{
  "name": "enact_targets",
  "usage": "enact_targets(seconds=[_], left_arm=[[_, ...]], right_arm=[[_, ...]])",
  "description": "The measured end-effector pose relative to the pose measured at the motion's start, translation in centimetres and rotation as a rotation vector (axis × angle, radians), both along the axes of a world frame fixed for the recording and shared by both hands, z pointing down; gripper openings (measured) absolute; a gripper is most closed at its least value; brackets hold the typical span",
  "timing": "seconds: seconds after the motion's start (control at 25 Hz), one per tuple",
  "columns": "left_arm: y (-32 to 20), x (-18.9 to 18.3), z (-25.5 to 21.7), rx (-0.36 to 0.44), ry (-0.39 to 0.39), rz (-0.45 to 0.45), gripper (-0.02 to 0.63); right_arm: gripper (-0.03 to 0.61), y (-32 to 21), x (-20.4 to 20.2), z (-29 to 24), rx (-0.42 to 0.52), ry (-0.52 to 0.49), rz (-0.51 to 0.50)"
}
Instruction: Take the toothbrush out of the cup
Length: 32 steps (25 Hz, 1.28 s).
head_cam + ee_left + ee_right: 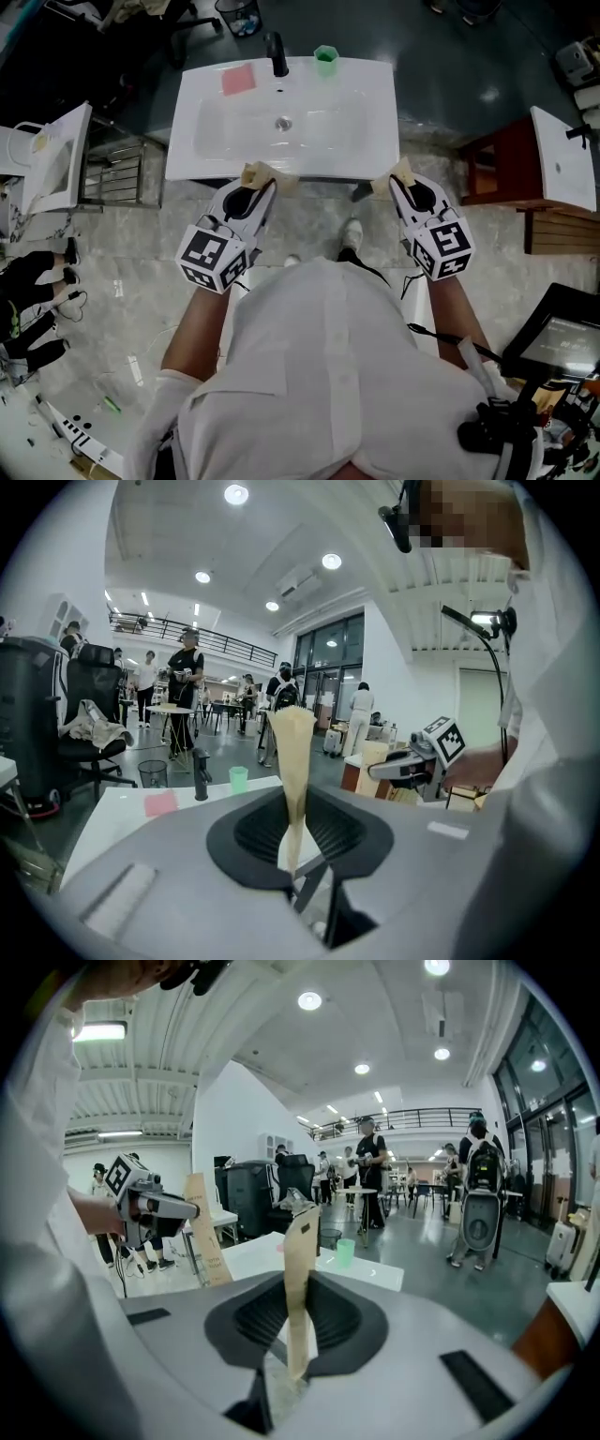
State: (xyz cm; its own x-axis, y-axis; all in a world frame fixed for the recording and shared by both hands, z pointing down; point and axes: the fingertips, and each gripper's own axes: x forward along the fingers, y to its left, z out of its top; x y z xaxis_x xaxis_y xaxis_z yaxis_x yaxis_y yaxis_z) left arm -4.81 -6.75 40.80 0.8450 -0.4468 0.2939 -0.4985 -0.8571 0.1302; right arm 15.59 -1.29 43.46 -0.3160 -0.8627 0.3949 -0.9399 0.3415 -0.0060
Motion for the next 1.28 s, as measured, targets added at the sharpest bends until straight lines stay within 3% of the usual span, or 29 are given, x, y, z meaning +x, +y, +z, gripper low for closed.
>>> enact_targets(seconds=[0.28,0.72,1.28], left_arm=[[3.3,-5.0,0.7,-0.026,0.011,0.048,0.058],[7.2,-8.1,0.7,-0.032,0.032,0.130,0.055],[7.8,-9.8,0.8,-0.043,0.034,0.118,0.040]], right_arm=[[0.048,3.2,-5.2,-0.1,0.001,0.003,0.039],[0.048,6.4,-11.0,-1.0,0.012,0.021,0.024],[0.048,5.8,-13.7,-1.3,0.015,0.027,-0.026]])
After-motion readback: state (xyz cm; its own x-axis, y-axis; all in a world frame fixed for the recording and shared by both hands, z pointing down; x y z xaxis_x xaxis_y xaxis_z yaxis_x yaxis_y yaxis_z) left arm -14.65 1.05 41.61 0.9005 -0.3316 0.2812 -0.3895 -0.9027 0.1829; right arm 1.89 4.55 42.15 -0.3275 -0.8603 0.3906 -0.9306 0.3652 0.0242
